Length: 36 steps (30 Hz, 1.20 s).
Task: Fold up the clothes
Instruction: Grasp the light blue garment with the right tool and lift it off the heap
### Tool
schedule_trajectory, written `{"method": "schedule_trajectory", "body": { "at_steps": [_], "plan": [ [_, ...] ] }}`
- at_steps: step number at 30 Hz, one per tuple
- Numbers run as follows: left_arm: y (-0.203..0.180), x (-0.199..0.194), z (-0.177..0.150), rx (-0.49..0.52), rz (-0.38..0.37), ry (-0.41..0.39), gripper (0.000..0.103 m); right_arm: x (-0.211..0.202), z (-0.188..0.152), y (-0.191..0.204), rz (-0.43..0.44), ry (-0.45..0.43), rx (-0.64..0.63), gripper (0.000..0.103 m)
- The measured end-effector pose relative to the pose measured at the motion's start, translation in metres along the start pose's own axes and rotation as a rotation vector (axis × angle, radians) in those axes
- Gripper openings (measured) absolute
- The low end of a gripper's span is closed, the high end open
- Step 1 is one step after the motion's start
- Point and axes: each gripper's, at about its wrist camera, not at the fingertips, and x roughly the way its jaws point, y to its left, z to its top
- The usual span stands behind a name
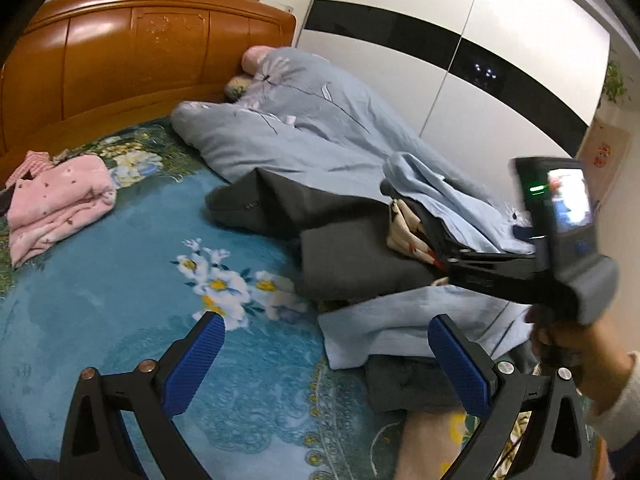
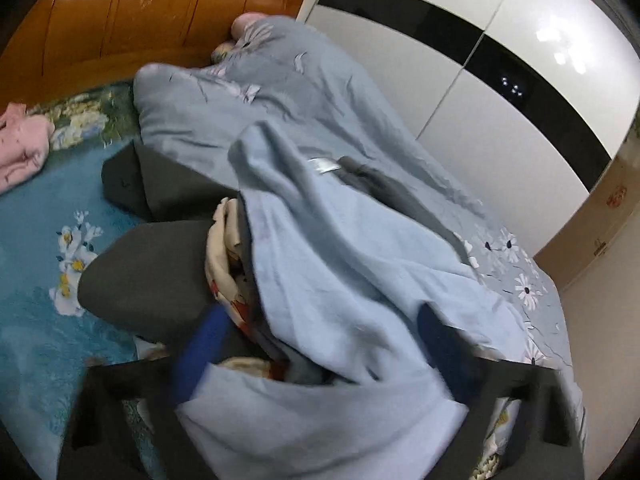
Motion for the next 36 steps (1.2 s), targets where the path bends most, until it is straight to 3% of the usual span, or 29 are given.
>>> {"method": "schedule_trajectory", "body": {
  "at_steps": [1,5,10,16,21,26,30,33,36],
  "plan": [
    [0.002,-0.002,-0.001,0.006,0.005,0.001,0.103,0.005,0.002,0.0,0.007,0.023,-0.001,0.033],
    [0.004,-0.006,-0.005,0.021,0.01,0.008,0.103,0.001,0.005,-0.013,0.004,0.048,0.035,0.016],
    [0.011,-0.017,-0.005,0.019,0.0,-0.009,0.103,-0.052,0.009,-0.058,-0.055,-0.041,0.148,0.012],
    [0.02,-0.031,-0.004,-0.001,-0.027,-0.03,0.103,-0.131,0.029,-0.091,-0.045,-0.196,0.252,0.011],
    [0.039,-0.052,0.005,-0.048,-0.018,-0.082,0.103,-0.204,0.063,-0.077,0.051,-0.392,0.213,0.011],
    [0.071,-0.087,0.019,-0.128,0.011,-0.157,0.103,-0.271,0.107,-0.044,0.277,-0.553,0.193,0.011],
    [0.098,-0.128,0.031,-0.158,0.048,-0.235,0.103,-0.324,0.129,-0.046,0.428,-0.702,0.258,0.011],
    [0.114,-0.161,0.04,-0.153,0.072,-0.299,0.103,-0.34,0.122,-0.06,0.479,-0.752,0.314,0.011],
    [0.123,-0.179,0.044,-0.145,0.083,-0.332,0.103,-0.333,0.096,-0.08,0.49,-0.74,0.361,0.011]
  ]
}}
